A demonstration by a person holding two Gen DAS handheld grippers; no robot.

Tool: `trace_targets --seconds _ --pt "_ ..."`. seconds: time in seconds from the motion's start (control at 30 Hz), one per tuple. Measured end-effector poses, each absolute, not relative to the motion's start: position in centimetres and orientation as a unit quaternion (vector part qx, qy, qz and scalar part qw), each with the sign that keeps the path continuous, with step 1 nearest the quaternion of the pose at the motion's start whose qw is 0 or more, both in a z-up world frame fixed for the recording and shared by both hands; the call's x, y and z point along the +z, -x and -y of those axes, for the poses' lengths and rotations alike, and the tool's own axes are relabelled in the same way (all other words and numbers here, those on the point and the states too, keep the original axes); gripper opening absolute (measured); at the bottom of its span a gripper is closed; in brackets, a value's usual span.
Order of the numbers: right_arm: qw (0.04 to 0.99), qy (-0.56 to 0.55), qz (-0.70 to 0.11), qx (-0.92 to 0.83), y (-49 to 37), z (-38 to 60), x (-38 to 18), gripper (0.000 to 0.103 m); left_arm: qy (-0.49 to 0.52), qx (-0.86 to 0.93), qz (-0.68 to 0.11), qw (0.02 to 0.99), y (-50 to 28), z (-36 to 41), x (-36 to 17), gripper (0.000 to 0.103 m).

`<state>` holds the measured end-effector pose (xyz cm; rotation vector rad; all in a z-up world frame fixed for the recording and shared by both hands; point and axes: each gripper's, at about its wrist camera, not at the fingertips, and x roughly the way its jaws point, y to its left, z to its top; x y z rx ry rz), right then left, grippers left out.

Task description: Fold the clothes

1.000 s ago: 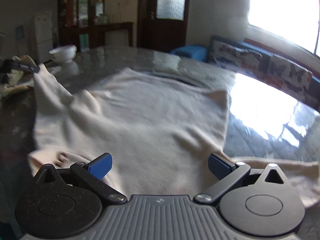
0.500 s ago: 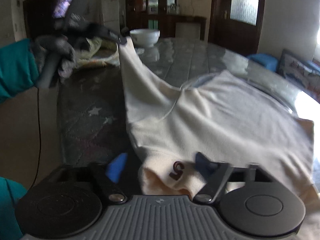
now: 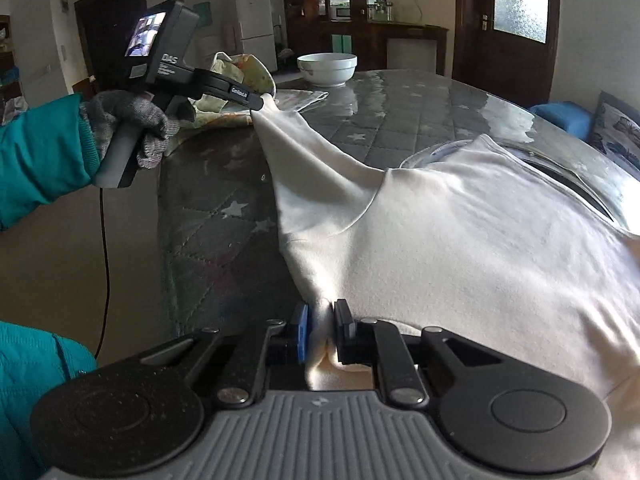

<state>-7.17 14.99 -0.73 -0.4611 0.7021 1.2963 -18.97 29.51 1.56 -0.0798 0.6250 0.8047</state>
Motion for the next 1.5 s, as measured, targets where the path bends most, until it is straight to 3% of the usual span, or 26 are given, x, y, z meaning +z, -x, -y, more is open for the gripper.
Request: trace_targets --seconds 0.03,0.1,0.23,0.3,0.4,0.7,0.93,1.27,1.5 --pt "0.717 0.206 -0.317 0.586 7.1 -14.9 -0.6 0.021 0.029 0.394 -0.302 0.868 18.7 -29.4 1.5 0.009" --pt "0.715 0.196 -0.316 0.592 7.3 -14.5 -0.1 0.047 0.019 0.407 -0.301 0.862 18.6 -29.2 1.6 0.016" --pt "0.726 0.183 -0.303 0.590 7.2 -13.4 1.3 0.053 0.037 0.390 -0.284 0.875 18.8 -28.6 2.5 0.017" --pt "0.739 0.171 -0.298 0.579 6.6 -12.8 1.9 0.066 0.058 0.353 -0.276 0.892 18.6 -27.7 3.3 0.017" --pt "0.766 0.161 -0.298 0.546 5.1 -12.0 2.3 0.074 0.080 0.259 -0.272 0.923 17.6 -25.2 4.0 0.017" --pt "0.821 0.127 -0.324 0.452 0.1 -9.2 0.6 0.077 0.083 0.027 -0.283 0.955 12.1 -17.4 3.1 0.015" --pt "0.839 0.103 -0.353 0.400 -2.5 -7.1 -1.3 0.078 0.076 0.058 -0.344 0.934 10.5 -17.2 0.2 0.015" --pt "0.847 0.098 -0.325 0.409 -3.9 -7.9 0.2 0.083 0.085 0.050 -0.328 0.940 10.4 -18.3 1.4 0.015" --pt "0.845 0.089 -0.352 0.394 -5.3 -8.9 -1.6 0.083 0.087 0.065 -0.356 0.928 7.2 -19.2 -0.1 0.015"
